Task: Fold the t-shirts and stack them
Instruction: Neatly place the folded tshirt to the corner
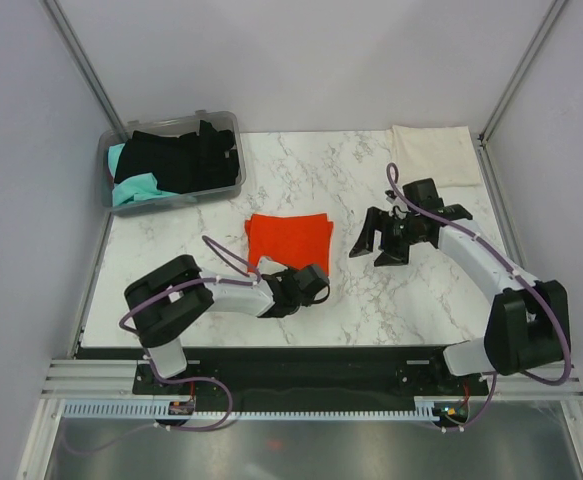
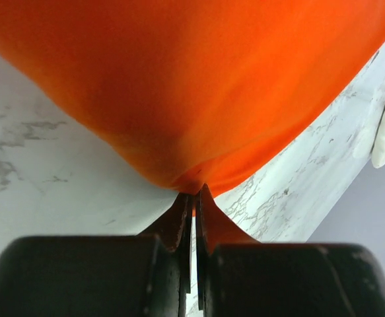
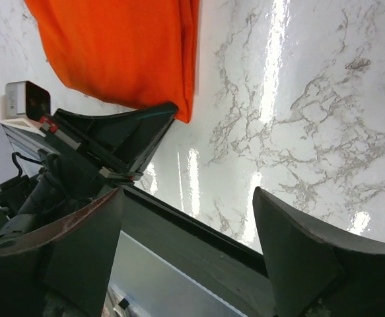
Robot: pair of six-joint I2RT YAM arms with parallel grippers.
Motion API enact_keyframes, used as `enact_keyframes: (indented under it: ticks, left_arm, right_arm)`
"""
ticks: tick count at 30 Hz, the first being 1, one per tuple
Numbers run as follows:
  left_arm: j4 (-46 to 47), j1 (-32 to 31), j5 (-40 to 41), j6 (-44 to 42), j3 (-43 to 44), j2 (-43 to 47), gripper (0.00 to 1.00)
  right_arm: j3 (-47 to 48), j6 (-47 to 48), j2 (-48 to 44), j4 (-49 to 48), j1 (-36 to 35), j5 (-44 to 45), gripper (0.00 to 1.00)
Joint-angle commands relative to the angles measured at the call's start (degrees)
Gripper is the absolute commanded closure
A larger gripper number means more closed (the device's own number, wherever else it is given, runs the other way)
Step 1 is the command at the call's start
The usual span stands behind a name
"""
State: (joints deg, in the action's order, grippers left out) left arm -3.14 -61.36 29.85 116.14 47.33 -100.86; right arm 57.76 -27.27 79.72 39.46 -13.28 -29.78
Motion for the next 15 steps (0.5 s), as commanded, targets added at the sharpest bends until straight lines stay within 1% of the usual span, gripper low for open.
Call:
enact_keyframes:
  ticks: [1, 3, 5, 10, 15]
  left_arm:
    - [-9.52, 1.33, 0.57, 20.28, -3.99, 0.83, 0.98]
    - [-9.43, 1.68, -0.31, 18.96, -4.79, 3.90, 0.98]
    - [-9.43, 1.95, -1.89, 17.20, -5.67, 6.19, 0.98]
    - [-9.43, 1.95, -5.14, 13.42, -5.41, 10.85, 0.98]
    - [-9.69, 2.04, -6.03, 10.78, -5.50, 14.46, 0.98]
  right_arm:
    - [3.15, 4.05, 4.29, -1.14, 0.18, -2.39, 0.12]
    - [4.46, 6.26, 8.07, -1.40, 0.18, -3.61, 0.09]
    - [4.91, 6.70, 10.53, -4.21, 0.18, -6.07, 0.09]
    - [4.73, 5.21, 16.86, -13.68, 0.09, -12.83, 0.07]
    - [5.52, 4.24, 22.65, -17.66, -0.17, -15.83, 0.06]
